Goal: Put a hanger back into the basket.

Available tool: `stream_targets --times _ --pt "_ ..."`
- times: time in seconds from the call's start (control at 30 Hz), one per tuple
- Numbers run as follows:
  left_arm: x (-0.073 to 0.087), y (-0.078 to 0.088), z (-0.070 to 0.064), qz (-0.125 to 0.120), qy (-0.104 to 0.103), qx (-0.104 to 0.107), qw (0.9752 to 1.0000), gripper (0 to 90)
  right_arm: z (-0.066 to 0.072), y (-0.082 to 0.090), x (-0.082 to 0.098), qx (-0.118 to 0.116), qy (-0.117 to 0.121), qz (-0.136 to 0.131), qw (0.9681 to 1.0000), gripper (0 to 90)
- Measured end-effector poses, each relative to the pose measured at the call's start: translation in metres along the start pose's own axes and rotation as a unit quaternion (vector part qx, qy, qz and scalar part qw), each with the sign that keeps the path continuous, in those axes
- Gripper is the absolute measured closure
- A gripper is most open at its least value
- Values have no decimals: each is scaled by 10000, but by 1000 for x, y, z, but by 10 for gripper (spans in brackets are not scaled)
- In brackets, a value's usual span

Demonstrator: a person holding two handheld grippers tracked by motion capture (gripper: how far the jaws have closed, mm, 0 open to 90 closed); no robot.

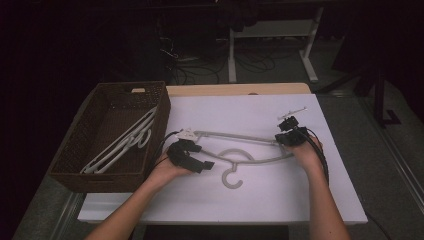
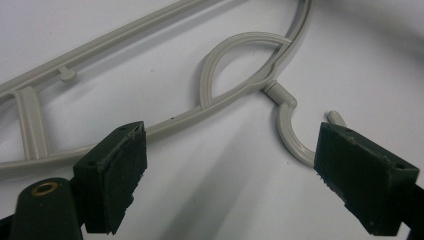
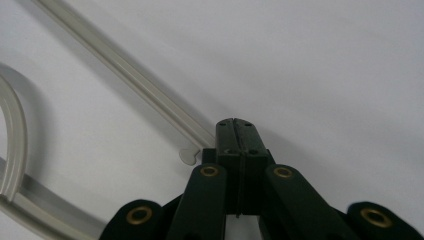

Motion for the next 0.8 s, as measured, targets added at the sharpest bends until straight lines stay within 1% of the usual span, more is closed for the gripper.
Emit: stream_targets --times 0.23,0.43,0.5,0.57,0.63,0.73,0.8 --pt "-2 -1 2 19 -79 -72 9999 133 -2 -5 1 -32 -23 40 10000 893" --pt "-10 -6 6 123 -319 -198 9992 145 -3 -8 1 -114 -58 92 9999 894" --pt "-14 -10 9 208 -472 -294 9982 154 -3 -8 1 -119 -42 126 9998 894" --pt "-15 -16 11 323 -576 -313 9973 167 -3 -9 1 -107 -25 155 9998 894" --pt "-15 -20 15 458 -708 -375 9957 180 -3 -9 1 -110 3 169 9998 895" --pt "-13 -27 19 664 -903 -380 9930 216 -3 -10 1 -116 11 198 9997 895" --pt "-13 -31 22 754 -1019 -397 9911 239 -3 -11 1 -123 10 208 9997 895"
Point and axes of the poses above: each handheld gripper's, and its own axes: y roughly backward along the jaws, x roughly out of its underside, z roughly to its left, the point moved 9 cm from there along -y, roughly forward along the jaws, and after that the axes turned 8 degrees about x, right-handed, at the moved point
